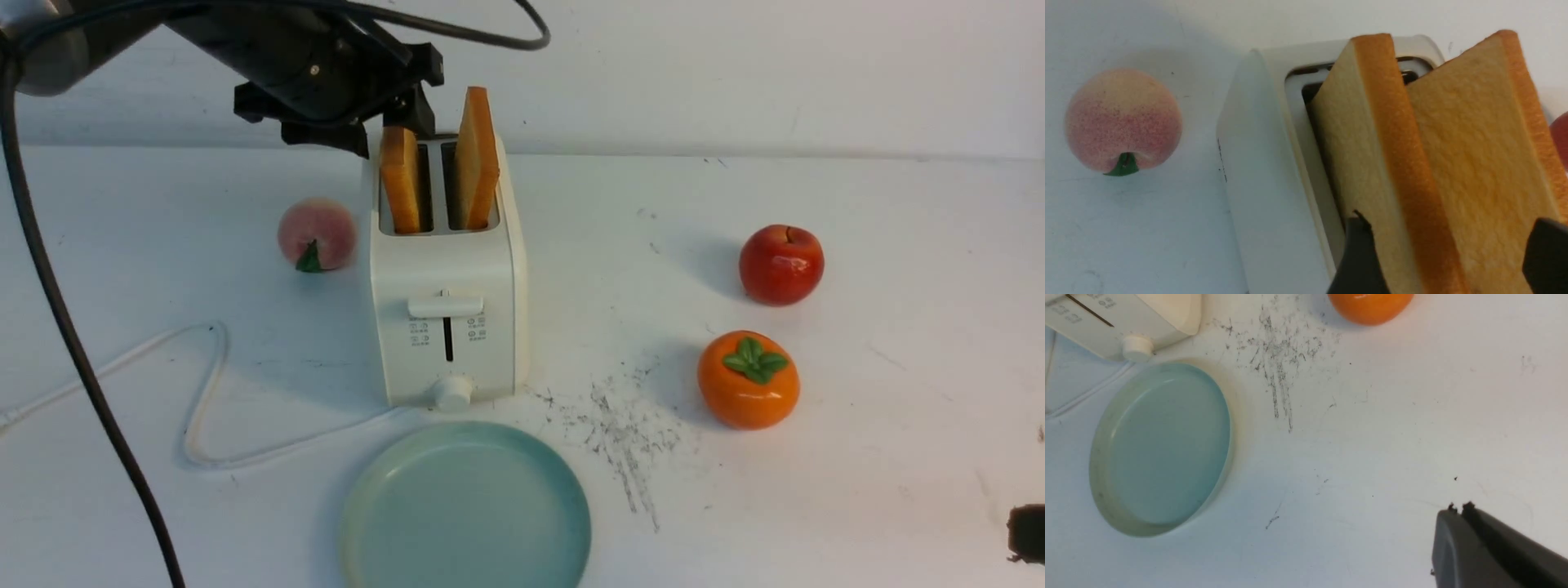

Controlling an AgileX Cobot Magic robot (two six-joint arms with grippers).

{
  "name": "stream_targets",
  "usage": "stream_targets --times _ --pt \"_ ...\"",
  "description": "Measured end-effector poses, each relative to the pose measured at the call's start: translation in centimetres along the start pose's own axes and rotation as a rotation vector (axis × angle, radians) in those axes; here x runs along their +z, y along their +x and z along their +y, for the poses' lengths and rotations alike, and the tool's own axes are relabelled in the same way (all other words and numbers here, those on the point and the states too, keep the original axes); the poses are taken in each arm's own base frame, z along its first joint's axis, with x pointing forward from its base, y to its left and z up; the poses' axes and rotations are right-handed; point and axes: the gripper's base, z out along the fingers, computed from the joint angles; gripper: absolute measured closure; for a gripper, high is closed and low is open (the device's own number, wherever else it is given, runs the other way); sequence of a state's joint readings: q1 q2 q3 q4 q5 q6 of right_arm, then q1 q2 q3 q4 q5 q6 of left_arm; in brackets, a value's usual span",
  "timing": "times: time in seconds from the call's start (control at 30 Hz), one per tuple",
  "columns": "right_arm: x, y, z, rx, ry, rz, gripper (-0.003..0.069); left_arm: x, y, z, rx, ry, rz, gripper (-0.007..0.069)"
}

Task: Take toasted bread from bread machine on white table place on plate.
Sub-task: 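Reach for a toast slice standing in the toaster with the left gripper, then place the slice of bread on the plate with the left gripper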

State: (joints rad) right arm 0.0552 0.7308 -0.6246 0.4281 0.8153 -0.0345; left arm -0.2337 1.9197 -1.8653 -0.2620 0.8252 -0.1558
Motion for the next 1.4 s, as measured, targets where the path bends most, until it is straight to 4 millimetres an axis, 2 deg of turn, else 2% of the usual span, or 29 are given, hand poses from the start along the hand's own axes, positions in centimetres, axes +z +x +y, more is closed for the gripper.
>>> stream_targets --times 0.1,0.2,0.23,0.33,0.37,0.43,0.47,0.53,0.6,0.67,0.73,0.9,0.93,1.0,1.13,1.27,1.4 --pt "0.0 -0.1 0.0 0.002 -0.002 -0.008 0.0645 0.9 0.4 0.4 0.005 -0.020 0.035 0.0228" --pt "0.0 -0.1 0.0 0.001 -0.002 -0.009 0.0642 0.9 0.7 0.6 0.016 -0.047 0.077 0.0519" --pt "0.0 -0.1 0.0 0.001 -0.002 -0.009 0.0641 0.3 0.6 0.5 0.029 -0.055 0.076 0.0552" --pt "0.0 -0.1 0.0 0.002 -0.002 -0.009 0.0638 -2.7 -0.1 0.0 0.077 -0.087 0.052 0.0533" --pt "0.0 -0.1 0.0 0.002 -0.002 -0.009 0.0637 -3.0 -0.2 -0.1 0.080 -0.088 0.050 0.0532" --pt "0.0 -0.1 0.0 0.002 -0.002 -0.013 0.0635 -8.0 -1.2 -1.2 0.119 -0.099 -0.019 0.0529" --pt "0.0 -0.1 0.0 0.002 -0.002 -0.013 0.0634 -8.4 -1.3 -1.3 0.121 -0.099 -0.024 0.0529" --pt "0.0 -0.1 0.0 0.002 -0.002 -0.016 0.0631 -13.5 -1.4 -2.3 0.138 -0.088 -0.084 0.0529" --pt "0.0 -0.2 0.0 0.004 -0.004 -0.025 0.0630 -16.2 -0.9 -2.7 0.141 -0.078 -0.089 0.0529" --pt "0.0 -0.3 0.0 0.006 -0.005 -0.036 0.0629 -18.3 -0.2 -3.1 0.140 -0.065 -0.072 0.0529" --pt "0.0 -0.4 0.0 0.006 -0.005 -0.039 0.0627 -19.1 0.5 -3.2 0.141 -0.052 -0.040 0.0529" --pt "0.0 -0.4 0.0 0.004 -0.003 -0.041 0.0621 -17.4 2.8 -2.9 0.158 0.004 0.082 0.0529" --pt "0.0 -0.4 0.0 0.004 -0.003 -0.044 0.0618 -15.6 4.5 -2.6 0.180 0.053 0.179 0.0529" --pt "0.0 -0.4 0.0 0.004 -0.003 -0.044 0.0616 -13.3 6.8 -2.1 0.198 0.124 0.297 0.0529" --pt "0.0 -0.4 0.0 0.004 -0.003 -0.043 0.0614 -9.8 11.1 -1.2 0.196 0.252 0.467 0.0529" --pt "0.0 -0.4 0.0 0.004 -0.003 -0.041 0.0610 -7.2 13.9 -0.2 0.218 0.319 0.468 0.0529" --pt "0.0 -0.4 0.0 0.004 -0.003 -0.041 0.0606 -5.7 15.3 0.6 0.217 0.324 0.422 0.0529"
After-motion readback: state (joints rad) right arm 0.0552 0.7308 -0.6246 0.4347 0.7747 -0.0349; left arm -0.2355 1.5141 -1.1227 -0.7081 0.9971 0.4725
